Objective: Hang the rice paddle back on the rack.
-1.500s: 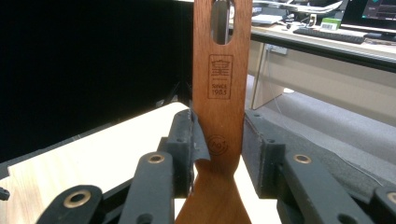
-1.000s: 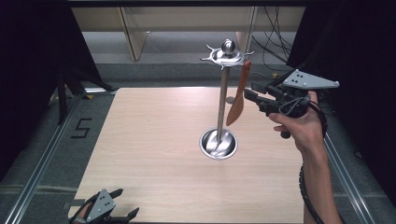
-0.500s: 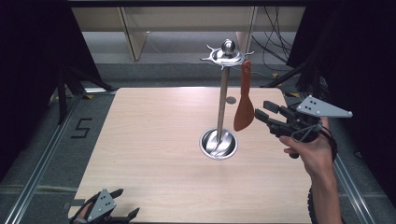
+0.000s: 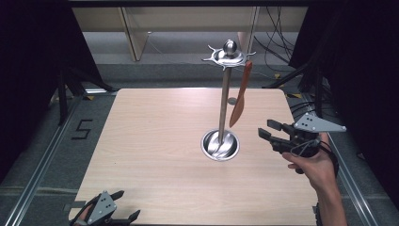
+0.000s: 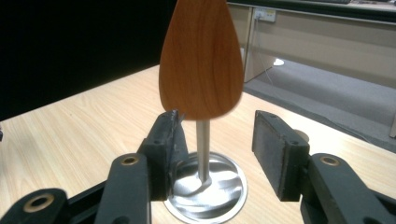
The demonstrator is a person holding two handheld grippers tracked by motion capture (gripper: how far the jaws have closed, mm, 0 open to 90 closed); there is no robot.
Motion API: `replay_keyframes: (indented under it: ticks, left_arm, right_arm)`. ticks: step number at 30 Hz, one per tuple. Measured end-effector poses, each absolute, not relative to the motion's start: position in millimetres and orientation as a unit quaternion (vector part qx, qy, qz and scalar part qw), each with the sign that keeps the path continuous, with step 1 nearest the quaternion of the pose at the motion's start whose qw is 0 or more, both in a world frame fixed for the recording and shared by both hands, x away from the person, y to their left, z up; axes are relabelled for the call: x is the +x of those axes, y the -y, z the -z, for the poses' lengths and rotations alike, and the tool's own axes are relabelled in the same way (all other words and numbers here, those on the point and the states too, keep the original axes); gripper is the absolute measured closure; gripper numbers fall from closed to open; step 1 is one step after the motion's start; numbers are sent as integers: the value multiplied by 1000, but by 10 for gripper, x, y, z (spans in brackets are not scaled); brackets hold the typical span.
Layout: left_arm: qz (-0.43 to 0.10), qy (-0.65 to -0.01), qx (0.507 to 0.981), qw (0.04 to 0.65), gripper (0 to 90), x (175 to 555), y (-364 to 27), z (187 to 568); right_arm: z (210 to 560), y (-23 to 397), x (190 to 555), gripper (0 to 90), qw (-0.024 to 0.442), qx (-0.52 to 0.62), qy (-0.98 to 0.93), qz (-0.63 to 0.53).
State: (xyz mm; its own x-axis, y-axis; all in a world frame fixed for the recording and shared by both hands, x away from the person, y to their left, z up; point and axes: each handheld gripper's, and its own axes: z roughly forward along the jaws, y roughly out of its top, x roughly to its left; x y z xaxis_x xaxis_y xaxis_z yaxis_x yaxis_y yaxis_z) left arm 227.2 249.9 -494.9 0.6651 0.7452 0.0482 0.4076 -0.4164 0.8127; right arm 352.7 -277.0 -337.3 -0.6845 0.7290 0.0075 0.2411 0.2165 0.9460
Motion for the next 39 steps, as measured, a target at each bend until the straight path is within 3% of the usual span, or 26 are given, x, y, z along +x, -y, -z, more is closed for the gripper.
replay_keyframes:
  ticks: [39]
  left_arm:
    - [-212,-343,822,402,161,2270,-2524,4926]
  right_arm:
    - [3778,2666,3504,402,200,350,-770,-495]
